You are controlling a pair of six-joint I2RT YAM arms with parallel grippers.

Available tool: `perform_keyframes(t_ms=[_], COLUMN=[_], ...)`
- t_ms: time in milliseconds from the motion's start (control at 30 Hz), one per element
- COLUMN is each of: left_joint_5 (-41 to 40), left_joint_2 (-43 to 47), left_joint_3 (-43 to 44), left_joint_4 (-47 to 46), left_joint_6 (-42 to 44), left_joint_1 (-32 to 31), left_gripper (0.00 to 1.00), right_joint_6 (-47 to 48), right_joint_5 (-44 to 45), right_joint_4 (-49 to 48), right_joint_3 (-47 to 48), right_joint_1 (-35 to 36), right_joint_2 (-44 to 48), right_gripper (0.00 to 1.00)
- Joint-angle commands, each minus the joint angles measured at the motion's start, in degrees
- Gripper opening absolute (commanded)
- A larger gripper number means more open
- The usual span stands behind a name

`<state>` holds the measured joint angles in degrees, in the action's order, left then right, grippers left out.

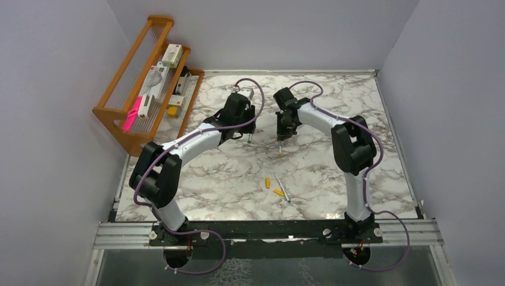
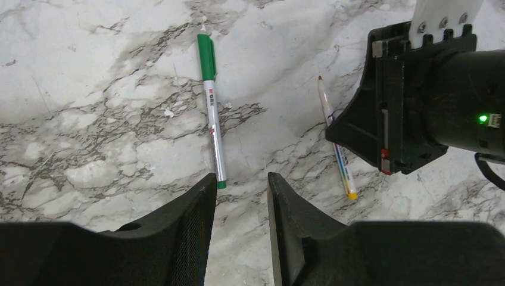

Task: Insert the pens into the pen caps

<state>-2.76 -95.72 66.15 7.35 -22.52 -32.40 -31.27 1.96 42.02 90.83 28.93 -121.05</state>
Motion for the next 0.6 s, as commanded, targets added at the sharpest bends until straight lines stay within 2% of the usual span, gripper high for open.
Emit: perform_keyframes(t_ms=[0, 367, 567], left_joint_5=[3.62, 7.49, 14.81], left_joint_2=[-1.16, -1.39, -1.29], left_joint_3=[2.9, 3.53, 2.43], left_joint_4=[-1.02, -2.92, -8.62], left_joint_6=[0.31, -0.32, -2.62], left_joint_1=[-0.79, -1.86, -1.87], left_gripper=[0.38, 0.38, 0.4], right_joint_6=[-0.13, 0.2, -1.04], right_joint_5=[0.14, -3.4, -6.47], right_joint_4=[0.8, -3.13, -7.81], right_joint_3=[-1.49, -4.07, -6.79], right_joint_1=[0.25, 0.25, 0.22], right_joint_2=[1.07, 4.87, 10.75], right_gripper=[0.01, 0.01, 0.01])
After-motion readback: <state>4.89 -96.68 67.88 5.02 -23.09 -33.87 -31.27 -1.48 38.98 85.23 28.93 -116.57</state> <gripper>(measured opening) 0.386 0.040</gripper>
